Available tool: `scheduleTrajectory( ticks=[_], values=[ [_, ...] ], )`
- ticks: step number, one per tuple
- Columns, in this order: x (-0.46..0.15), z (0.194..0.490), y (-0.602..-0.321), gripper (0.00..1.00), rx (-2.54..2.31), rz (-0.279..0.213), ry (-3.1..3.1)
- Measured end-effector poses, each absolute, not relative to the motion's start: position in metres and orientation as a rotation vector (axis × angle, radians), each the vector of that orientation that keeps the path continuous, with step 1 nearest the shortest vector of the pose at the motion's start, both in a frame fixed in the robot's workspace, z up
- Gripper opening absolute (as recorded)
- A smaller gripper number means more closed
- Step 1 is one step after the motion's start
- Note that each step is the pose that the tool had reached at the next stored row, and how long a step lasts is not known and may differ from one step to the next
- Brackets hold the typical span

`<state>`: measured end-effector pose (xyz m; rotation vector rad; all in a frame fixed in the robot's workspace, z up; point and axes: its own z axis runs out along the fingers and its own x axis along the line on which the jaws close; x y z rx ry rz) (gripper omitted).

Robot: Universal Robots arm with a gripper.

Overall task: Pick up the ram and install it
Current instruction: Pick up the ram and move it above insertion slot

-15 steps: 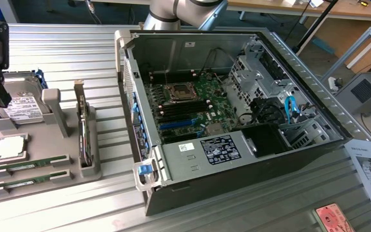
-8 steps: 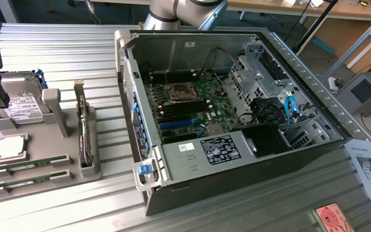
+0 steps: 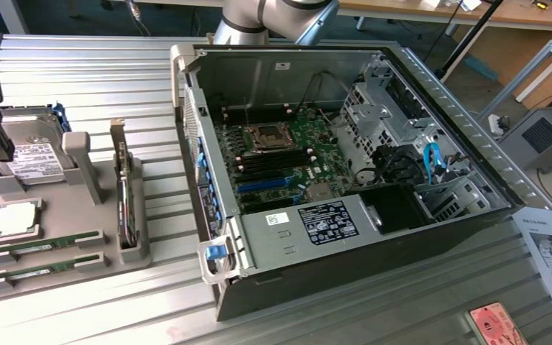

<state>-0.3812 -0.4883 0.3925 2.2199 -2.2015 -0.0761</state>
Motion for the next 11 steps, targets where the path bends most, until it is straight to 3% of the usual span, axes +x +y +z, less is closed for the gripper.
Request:
scheduleTrajectory(
  ticks=[11],
  values=[
    [-0.3814, 0.3818, -0.4883, 0.11, 2.218, -0.073, -2.200]
  ],
)
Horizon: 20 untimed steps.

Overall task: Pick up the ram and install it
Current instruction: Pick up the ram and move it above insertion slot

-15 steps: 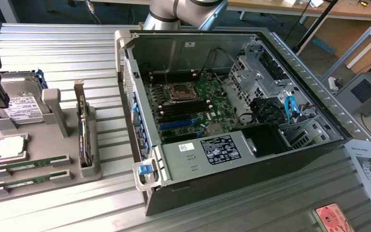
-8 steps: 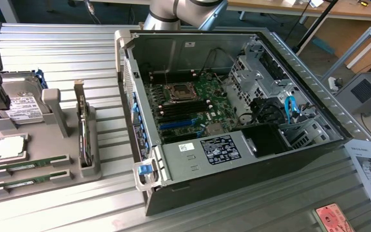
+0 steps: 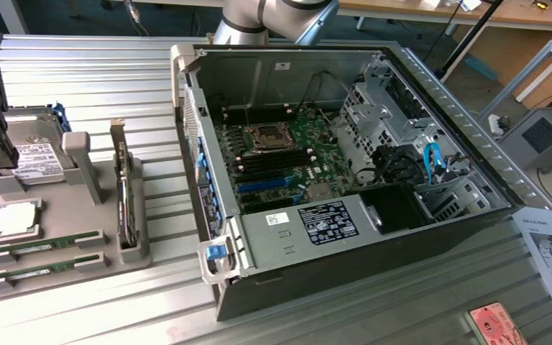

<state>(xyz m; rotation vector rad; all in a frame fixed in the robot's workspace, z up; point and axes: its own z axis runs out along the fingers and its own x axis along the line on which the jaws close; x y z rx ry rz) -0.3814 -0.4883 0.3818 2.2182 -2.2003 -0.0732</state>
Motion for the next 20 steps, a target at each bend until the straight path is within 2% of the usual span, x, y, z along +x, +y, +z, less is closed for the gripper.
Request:
scheduleTrajectory(
  ticks=[11, 13, 14, 20],
  values=[
    [-0.3813, 0.3817, -0.4884, 0.11, 2.218, -0.073, -2.200],
    [-0.3813, 0.3817, -0.4884, 0.11, 2.218, -0.073, -2.200],
    [-0.3813, 0.3817, -0.4884, 0.17, 2.218, -0.073, -2.200],
    [-0.3813, 0.3817, -0.4884, 0.17, 2.218, -0.073, -2.200]
  ],
)
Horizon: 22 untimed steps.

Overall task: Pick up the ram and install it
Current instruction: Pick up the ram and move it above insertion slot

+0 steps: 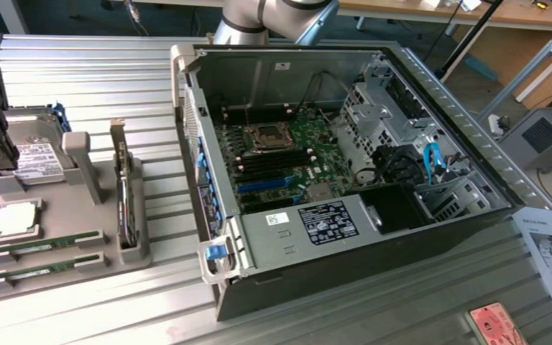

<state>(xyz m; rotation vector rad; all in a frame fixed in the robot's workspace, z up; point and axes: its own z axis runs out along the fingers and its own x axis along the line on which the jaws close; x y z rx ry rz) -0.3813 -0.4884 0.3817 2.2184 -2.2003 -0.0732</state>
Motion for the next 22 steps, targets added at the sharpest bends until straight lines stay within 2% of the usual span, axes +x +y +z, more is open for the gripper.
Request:
scheduleTrajectory(
  ticks=[3, 4, 5, 6, 22],
  values=[
    [-0.381, 0.382, -0.488, 0.18, 2.218, -0.073, -2.200],
    [-0.381, 0.382, -0.488, 0.24, 2.218, -0.073, -2.200],
    [-0.381, 0.382, -0.488, 0.24, 2.218, -0.073, -2.200],
    [-0.381, 0.382, -0.488, 0.31, 2.218, -0.073, -2.200],
    [-0.381, 0.371, -0.489, 0.31, 2.218, -0.073, -2.200]
  ],
)
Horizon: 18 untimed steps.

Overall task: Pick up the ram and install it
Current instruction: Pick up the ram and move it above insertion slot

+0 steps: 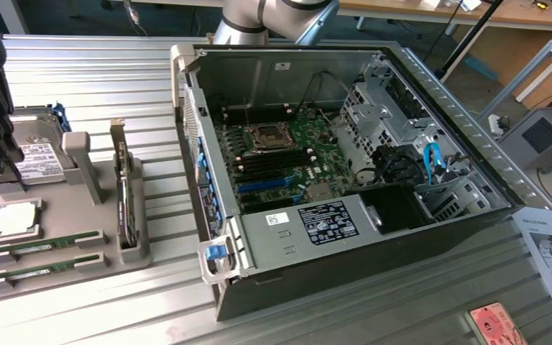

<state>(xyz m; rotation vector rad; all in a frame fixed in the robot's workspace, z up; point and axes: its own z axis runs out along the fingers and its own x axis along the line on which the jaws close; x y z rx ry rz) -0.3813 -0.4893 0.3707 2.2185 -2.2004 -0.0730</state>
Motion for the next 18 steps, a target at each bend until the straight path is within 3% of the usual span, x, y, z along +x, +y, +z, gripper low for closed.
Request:
scheduleTrajectory(
  ticks=[18],
  values=[
    [-0.381, 0.359, -0.493, 0.31, 2.222, -0.080, -2.203]
  ],
)
